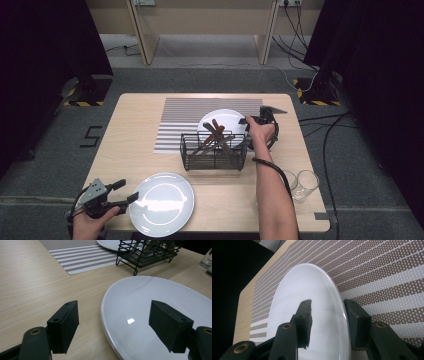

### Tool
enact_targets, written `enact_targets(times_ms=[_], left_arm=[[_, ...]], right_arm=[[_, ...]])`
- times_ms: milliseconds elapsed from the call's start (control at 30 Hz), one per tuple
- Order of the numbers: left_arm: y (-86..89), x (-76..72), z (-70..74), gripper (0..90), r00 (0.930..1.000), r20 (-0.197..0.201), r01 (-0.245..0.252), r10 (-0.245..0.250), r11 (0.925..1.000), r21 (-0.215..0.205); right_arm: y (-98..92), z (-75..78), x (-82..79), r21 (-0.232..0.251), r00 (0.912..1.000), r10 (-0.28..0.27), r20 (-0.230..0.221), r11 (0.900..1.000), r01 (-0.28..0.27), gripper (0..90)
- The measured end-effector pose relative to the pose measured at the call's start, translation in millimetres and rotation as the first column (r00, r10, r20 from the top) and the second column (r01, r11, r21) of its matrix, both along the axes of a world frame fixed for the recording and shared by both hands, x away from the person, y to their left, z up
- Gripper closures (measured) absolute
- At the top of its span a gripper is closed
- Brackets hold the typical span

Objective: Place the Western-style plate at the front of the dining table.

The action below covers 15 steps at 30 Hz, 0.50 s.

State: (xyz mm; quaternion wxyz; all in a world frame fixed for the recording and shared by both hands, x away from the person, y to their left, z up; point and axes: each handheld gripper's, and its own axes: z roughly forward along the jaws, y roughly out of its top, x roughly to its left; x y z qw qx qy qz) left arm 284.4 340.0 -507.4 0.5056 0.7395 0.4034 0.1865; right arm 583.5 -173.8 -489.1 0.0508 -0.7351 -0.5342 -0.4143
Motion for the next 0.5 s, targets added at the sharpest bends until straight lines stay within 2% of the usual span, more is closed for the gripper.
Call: enact_targets(times_ms=[367, 500], left_arm=[[0.0, -0.1, 0.1, 23.8, 1.0, 0.001, 0.0, 0.0, 1.0, -0.001], [0.2, -0.2, 0.1, 23.8, 1.0, 0.001, -0.001, 0.001, 1.0, -0.001]], right_arm=[[1.1, -3.8, -0.8, -0.046, 0.9996, 0.013, -0.026, 0.999, -0.014, 55.0], [1.2, -4.5, -1.3, -0.084, 0.9996, 0.011, -0.026, 0.996, -0.013, 53.8]])
